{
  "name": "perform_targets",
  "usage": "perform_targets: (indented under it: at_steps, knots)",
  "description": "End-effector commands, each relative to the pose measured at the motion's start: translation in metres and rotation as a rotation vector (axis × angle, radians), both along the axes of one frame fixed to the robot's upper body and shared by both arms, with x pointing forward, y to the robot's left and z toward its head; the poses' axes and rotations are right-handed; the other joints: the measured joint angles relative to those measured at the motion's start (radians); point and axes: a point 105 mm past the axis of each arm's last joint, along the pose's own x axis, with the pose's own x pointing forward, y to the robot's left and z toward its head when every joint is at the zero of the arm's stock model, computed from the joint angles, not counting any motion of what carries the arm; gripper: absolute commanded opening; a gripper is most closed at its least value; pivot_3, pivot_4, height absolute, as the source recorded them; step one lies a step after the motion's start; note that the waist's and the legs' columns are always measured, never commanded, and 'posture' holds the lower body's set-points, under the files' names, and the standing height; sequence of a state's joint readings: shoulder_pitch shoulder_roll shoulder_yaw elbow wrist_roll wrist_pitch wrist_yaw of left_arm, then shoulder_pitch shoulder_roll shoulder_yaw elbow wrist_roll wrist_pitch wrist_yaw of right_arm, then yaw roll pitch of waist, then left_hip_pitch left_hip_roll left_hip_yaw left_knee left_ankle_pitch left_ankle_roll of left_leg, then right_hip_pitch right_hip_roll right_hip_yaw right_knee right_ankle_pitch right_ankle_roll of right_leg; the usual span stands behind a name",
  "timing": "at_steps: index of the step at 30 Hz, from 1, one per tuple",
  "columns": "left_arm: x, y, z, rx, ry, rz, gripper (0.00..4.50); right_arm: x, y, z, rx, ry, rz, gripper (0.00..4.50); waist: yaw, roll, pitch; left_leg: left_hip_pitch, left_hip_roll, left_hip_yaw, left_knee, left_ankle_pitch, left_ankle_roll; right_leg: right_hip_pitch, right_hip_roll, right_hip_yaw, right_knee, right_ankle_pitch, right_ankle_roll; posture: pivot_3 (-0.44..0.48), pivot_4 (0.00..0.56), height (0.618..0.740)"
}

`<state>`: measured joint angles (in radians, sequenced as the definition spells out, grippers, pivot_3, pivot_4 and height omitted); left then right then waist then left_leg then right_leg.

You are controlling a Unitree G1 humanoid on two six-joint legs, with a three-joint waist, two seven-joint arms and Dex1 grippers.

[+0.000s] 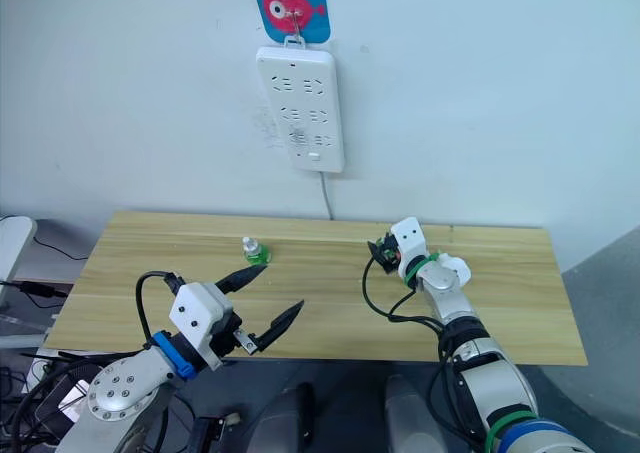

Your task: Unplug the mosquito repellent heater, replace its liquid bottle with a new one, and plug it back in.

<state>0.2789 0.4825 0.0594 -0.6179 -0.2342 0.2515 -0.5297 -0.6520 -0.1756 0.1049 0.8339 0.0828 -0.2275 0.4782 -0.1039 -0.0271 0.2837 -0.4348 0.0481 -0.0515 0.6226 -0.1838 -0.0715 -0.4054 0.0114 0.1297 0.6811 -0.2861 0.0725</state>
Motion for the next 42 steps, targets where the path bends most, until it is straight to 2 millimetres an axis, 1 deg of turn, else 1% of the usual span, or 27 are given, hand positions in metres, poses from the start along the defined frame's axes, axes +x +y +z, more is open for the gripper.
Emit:
perform_targets:
  at_steps: [1, 3, 4, 6, 8, 10, 11, 13, 16, 17, 18, 20, 22, 23, 24, 26, 28, 30, 34, 39, 42]
  knots:
    - [0.0, 0.021, -0.012, -0.01, 0.038, 0.104, 4.5, -0.015, -0.006, 0.035, -0.026, -0.118, 0.126, 4.48, 0.004, 0.0, 0.0, 0.0, 0.0, 0.0, 0.0, 0.0, 0.0, 0.0, 0.0, 0.0, 0.0, 0.0, 0.0, -0.056, 0.262, 0.733]
    - [0.002, 0.04, -0.028, -0.069, 0.109, 0.231, 4.5, -0.039, -0.004, 0.051, -0.09, -0.153, 0.279, 4.48, 0.007, 0.0, 0.0, 0.0, 0.0, 0.0, -0.002, 0.0, 0.0, 0.0, -0.001, 0.0, -0.001, 0.0, 0.0, -0.072, 0.26, 0.733]
    - [0.002, 0.046, -0.033, -0.103, 0.139, 0.271, 4.5, -0.051, -0.002, 0.057, -0.122, -0.165, 0.347, 4.48, 0.008, 0.0, 0.0, 0.0, -0.001, 0.0, -0.003, 0.0, 0.0, 0.0, -0.001, -0.001, -0.001, 0.0, 0.001, -0.085, 0.259, 0.733]
    - [0.0, 0.054, -0.036, -0.128, 0.124, 0.291, 4.5, -0.082, 0.003, 0.07, -0.176, -0.178, 0.515, 4.48, 0.008, 0.0, 0.0, 0.0, 0.0, -0.001, -0.003, 0.0, 0.0, -0.001, -0.001, -0.001, -0.001, 0.0, 0.001, -0.099, 0.263, 0.733]
    - [-0.001, 0.069, -0.042, -0.129, 0.118, 0.351, 4.5, -0.109, 0.008, 0.077, -0.219, -0.153, 0.655, 4.48, 0.007, 0.0, 0.0, 0.0, 0.0, -0.001, -0.004, 0.0, 0.0, -0.001, -0.001, -0.002, -0.001, -0.001, 0.0, -0.115, 0.274, 0.733]
    - [0.0, 0.086, -0.051, -0.108, 0.119, 0.412, 4.5, -0.122, 0.015, 0.085, -0.219, -0.131, 0.715, 4.48, 0.002, 0.0, 0.0, 0.001, 0.0, -0.001, -0.003, 0.0, 0.0, -0.001, 0.0, -0.002, -0.001, -0.001, -0.001, -0.128, 0.287, 0.733]
    - [0.001, 0.091, -0.053, -0.1, 0.116, 0.421, 4.5, -0.125, 0.017, 0.088, -0.213, -0.12, 0.725, 4.48, 0.0, 0.0, 0.0, 0.001, 0.001, -0.001, -0.003, 0.0, 0.0, -0.001, 0.0, -0.001, 0.0, -0.002, -0.002, -0.131, 0.303, 0.733]
    - [0.006, 0.1, -0.057, -0.08, 0.107, 0.45, 4.5, -0.13, 0.024, 0.093, -0.203, -0.108, 0.74, 4.48, -0.003, 0.0, 0.004, 0.001, 0.001, 0.0, -0.002, 0.0, 0.0, -0.001, 0.0, -0.001, 0.0, -0.006, -0.009, -0.138, 0.327, 0.733]
    - [0.019, 0.1, -0.061, -0.075, 0.095, 0.431, 4.5, -0.13, 0.035, 0.096, -0.186, -0.087, 0.726, 4.48, -0.003, -0.001, 0.022, 0.001, 0.0, 0.001, 0.001, 0.0, -0.001, 0.0, 0.0, 0.002, 0.0, -0.006, -0.011, -0.143, 0.36, 0.733]
    - [0.024, 0.1, -0.061, -0.068, 0.084, 0.421, 4.5, -0.127, 0.037, 0.095, -0.189, -0.069, 0.699, 4.48, -0.002, -0.002, 0.031, 0.001, 0.0, 0.002, 0.002, 0.0, -0.001, 0.0, -0.001, 0.003, 0.0, -0.006, -0.01, -0.149, 0.384, 0.733]
    - [0.03, 0.1, -0.063, -0.066, 0.081, 0.422, 4.5, -0.125, 0.039, 0.094, -0.195, -0.055, 0.675, 4.48, 0.0, -0.003, 0.04, 0.001, 0.0, 0.003, 0.003, 0.0, -0.001, 0.0, -0.001, 0.004, 0.0, -0.006, -0.01, -0.155, 0.392, 0.733]
    - [0.05, 0.103, -0.064, -0.064, 0.064, 0.43, 4.5, -0.121, 0.044, 0.092, -0.213, -0.03, 0.636, 4.48, 0.004, -0.003, 0.054, 0.001, 0.0, 0.004, 0.003, 0.0, -0.001, -0.001, -0.001, 0.006, -0.001, -0.006, -0.009, -0.188, 0.436, 0.733]
    - [0.061, 0.103, -0.063, -0.065, 0.047, 0.429, 4.5, -0.121, 0.046, 0.095, -0.203, -0.01, 0.607, 4.48, 0.005, -0.004, 0.076, 0.0, -0.001, 0.006, 0.003, 0.0, -0.001, -0.002, -0.001, 0.008, 0.0, -0.006, -0.009, -0.199, 0.451, 0.733]
    - [0.069, 0.102, -0.063, -0.067, 0.041, 0.428, 4.5, -0.12, 0.048, 0.096, -0.182, 0.007, 0.587, 4.48, 0.004, -0.004, 0.082, -0.002, -0.001, 0.008, 0.003, 0.0, -0.001, -0.005, -0.001, 0.009, 0.0, -0.004, -0.006, -0.213, 0.468, 0.733]
    - [0.077, 0.101, -0.063, -0.063, 0.031, 0.421, 4.5, -0.119, 0.05, 0.098, -0.164, 0.017, 0.565, 4.48, 0.004, -0.005, 0.088, -0.002, 0.0, 0.01, 0.002, 0.0, -0.001, -0.006, -0.001, 0.011, 0.0, 0.0, 0.001, -0.223, 0.482, 0.733]
    - [0.094, 0.097, -0.064, -0.053, 0.022, 0.41, 4.5, -0.121, 0.052, 0.102, -0.126, 0.036, 0.54, 4.48, 0.004, -0.004, 0.104, -0.002, 0.0, 0.011, 0.001, 0.0, -0.001, -0.007, -0.001, 0.012, 0.0, 0.0, 0.002, -0.233, 0.503, 0.733]
    - [0.105, 0.088, -0.065, -0.046, 0.015, 0.369, 4.5, -0.124, 0.052, 0.104, -0.123, 0.037, 0.534, 4.48, 0.003, -0.005, 0.121, -0.003, 0.0, 0.011, 0.0, 0.0, -0.001, -0.008, 0.0, 0.012, 0.0, 0.0, 0.002, -0.249, 0.526, 0.733]
    - [0.116, 0.082, -0.063, -0.048, 0.002, 0.356, 4.5, -0.128, 0.051, 0.105, -0.122, 0.047, 0.533, 4.48, -0.001, -0.005, 0.135, -0.005, 0.0, 0.011, -0.001, 0.0, -0.001, -0.01, 0.0, 0.012, 0.0, 0.0, 0.002, -0.264, 0.535, 0.733]
    - [0.13, 0.078, -0.062, -0.065, -0.014, 0.361, 4.5, -0.133, 0.048, 0.104, -0.119, 0.077, 0.521, 4.48, -0.008, -0.004, 0.141, -0.006, 0.0, 0.012, -0.002, 0.0, -0.002, -0.012, -0.001, 0.012, 0.0, 0.0, 0.003, -0.289, 0.544, 0.733]
    - [0.133, 0.075, -0.061, -0.078, -0.032, 0.352, 4.5, -0.135, 0.044, 0.102, -0.12, 0.096, 0.503, 4.48, -0.024, -0.004, 0.143, -0.005, 0.0, 0.013, -0.003, 0.0, -0.002, -0.012, -0.001, 0.014, 0.0, -0.001, 0.005, -0.295, 0.537, 0.733]
    - [0.13, 0.073, -0.063, -0.081, -0.033, 0.343, 3.91, -0.134, 0.042, 0.102, -0.119, 0.098, 0.497, 4.5, -0.035, -0.005, 0.144, -0.005, 0.0, 0.014, -0.003, 0.0, -0.002, -0.012, -0.001, 0.015, -0.001, -0.001, 0.005, -0.296, 0.528, 0.733]
